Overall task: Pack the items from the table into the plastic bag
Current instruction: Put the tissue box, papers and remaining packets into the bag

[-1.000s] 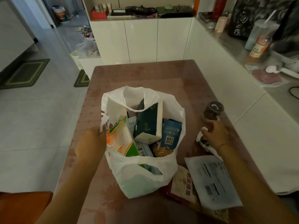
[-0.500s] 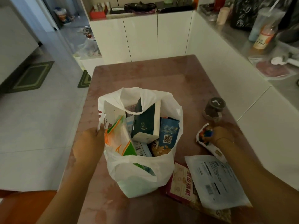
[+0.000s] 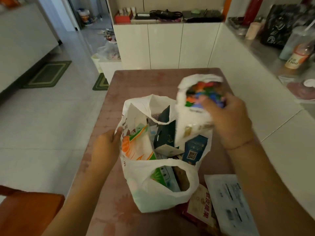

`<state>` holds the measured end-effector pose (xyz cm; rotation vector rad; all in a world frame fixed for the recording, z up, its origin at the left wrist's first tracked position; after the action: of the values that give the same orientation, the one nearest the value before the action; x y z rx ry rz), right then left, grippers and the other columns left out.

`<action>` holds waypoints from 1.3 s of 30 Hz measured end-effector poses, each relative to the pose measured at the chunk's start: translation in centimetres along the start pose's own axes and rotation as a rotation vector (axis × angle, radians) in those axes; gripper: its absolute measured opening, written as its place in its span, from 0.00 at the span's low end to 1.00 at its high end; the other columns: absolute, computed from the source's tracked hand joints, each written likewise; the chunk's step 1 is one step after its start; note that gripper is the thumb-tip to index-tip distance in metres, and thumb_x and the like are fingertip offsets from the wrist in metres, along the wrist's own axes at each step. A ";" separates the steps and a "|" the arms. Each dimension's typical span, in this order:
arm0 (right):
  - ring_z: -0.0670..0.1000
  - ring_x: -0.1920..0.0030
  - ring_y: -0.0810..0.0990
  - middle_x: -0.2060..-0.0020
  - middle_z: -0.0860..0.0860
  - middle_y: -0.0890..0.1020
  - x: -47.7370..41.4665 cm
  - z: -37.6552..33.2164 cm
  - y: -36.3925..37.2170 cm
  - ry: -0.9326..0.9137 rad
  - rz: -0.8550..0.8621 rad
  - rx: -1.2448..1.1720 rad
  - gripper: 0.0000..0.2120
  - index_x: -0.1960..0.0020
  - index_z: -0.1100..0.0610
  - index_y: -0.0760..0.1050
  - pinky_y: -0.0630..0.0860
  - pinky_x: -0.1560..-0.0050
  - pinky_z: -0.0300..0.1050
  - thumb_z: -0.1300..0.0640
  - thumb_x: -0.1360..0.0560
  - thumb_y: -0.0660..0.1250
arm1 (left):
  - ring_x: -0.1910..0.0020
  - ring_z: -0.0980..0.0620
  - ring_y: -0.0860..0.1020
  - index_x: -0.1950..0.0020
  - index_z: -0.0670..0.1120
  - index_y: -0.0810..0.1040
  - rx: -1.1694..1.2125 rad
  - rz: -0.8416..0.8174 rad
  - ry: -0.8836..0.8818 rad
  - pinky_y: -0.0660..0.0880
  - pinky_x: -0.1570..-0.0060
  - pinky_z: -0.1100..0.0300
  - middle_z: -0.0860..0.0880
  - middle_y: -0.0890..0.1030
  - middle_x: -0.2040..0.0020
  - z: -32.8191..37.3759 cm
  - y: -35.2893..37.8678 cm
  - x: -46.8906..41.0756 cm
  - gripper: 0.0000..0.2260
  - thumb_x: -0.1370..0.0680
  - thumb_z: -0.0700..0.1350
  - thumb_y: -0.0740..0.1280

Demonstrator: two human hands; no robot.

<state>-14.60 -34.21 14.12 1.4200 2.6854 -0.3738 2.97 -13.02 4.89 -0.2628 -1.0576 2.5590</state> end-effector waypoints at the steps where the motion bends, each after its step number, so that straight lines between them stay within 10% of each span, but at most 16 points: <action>1: 0.35 0.69 0.80 0.67 0.43 0.80 0.4 0.4 1.9 0.026 -0.076 0.024 0.04 0.60 0.52 0.76 0.74 0.70 0.29 0.57 0.28 0.70 | 0.73 0.55 0.70 0.65 0.45 0.71 0.006 -0.004 -0.003 0.62 0.72 0.65 0.51 0.72 0.71 0.2 -0.1 0.2 0.17 0.18 0.49 0.55; 7: 0.48 0.59 0.78 0.58 0.51 0.82 5.3 8.1 10.9 0.237 -0.570 0.541 0.10 0.53 0.54 0.78 0.77 0.54 0.43 0.48 0.27 0.68 | 0.71 0.58 0.72 0.63 0.46 0.72 0.019 -0.031 -0.025 0.64 0.72 0.67 0.52 0.74 0.69 0.1 0.1 0.1 0.17 0.18 0.50 0.54; 11: 0.48 0.56 0.77 0.53 0.51 0.82 6.0 8.7 11.0 0.219 -0.583 0.632 0.12 0.48 0.55 0.76 0.75 0.50 0.44 0.48 0.26 0.66 | 0.69 0.57 0.74 0.53 0.45 0.75 0.035 -0.045 -0.059 0.69 0.70 0.66 0.47 0.78 0.61 -0.4 0.2 -0.2 0.14 0.19 0.51 0.54; 17: 0.51 0.47 0.79 0.46 0.52 0.81 6.0 7.0 8.3 0.154 -0.721 0.624 0.14 0.40 0.54 0.75 0.76 0.43 0.46 0.49 0.23 0.62 | 0.73 0.55 0.71 0.67 0.46 0.69 0.035 -0.007 -0.031 0.65 0.72 0.64 0.50 0.72 0.70 0.2 -0.3 -0.1 0.18 0.18 0.49 0.54; 24: 0.49 0.50 0.81 0.53 0.50 0.83 3.6 8.6 -5.8 0.152 0.115 0.183 0.06 0.50 0.51 0.78 0.75 0.53 0.36 0.58 0.24 0.65 | 0.73 0.54 0.70 0.69 0.48 0.67 0.002 0.010 -0.008 0.65 0.72 0.62 0.47 0.72 0.69 0.8 -0.2 0.1 0.19 0.18 0.48 0.55; 26: 0.55 0.44 0.78 0.45 0.56 0.80 3.6 13.7 -10.1 0.376 0.146 0.371 0.17 0.42 0.58 0.76 0.72 0.48 0.41 0.52 0.27 0.69 | 0.73 0.54 0.70 0.68 0.47 0.67 -0.019 0.003 0.003 0.64 0.72 0.63 0.48 0.72 0.69 1.2 0.0 0.2 0.19 0.18 0.47 0.54; 31: 0.57 0.28 0.63 0.26 0.56 0.62 6.6 24.0 -13.9 0.757 -0.449 0.901 0.69 0.24 0.56 0.51 0.64 0.30 0.53 0.23 0.55 0.69 | 0.72 0.54 0.72 0.60 0.40 0.75 -0.024 -0.015 0.039 0.65 0.71 0.64 0.44 0.77 0.64 1.4 0.6 0.2 0.17 0.18 0.46 0.54; 35: 0.51 0.31 0.66 0.33 0.47 0.68 7.1 24.1 -11.2 0.585 -0.882 1.032 0.49 0.27 0.46 0.57 0.65 0.31 0.49 0.31 0.42 0.71 | 0.71 0.54 0.72 0.50 0.36 0.78 -0.023 -0.017 0.050 0.64 0.70 0.64 0.43 0.78 0.62 1.4 0.8 0.2 0.17 0.18 0.46 0.54; 39: 0.46 0.49 0.78 0.51 0.43 0.79 6.2 24.5 -10.1 0.547 -0.945 1.023 0.25 0.53 0.41 0.71 0.75 0.48 0.42 0.33 0.44 0.74 | 0.71 0.52 0.72 0.46 0.36 0.78 -0.016 -0.009 0.046 0.67 0.70 0.63 0.41 0.79 0.59 1.3 0.7 0.3 0.17 0.18 0.46 0.54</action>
<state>-27.44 -40.87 -8.90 0.0571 3.6545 -1.8343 2.10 -14.18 5.27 -0.3182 -1.0610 2.5249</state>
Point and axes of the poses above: each hand's wrist, its own x-axis away from the middle knuckle, its own y-axis out of the palm, z = x × y, the point moved 4 cm from there along -x, towards the middle knuckle
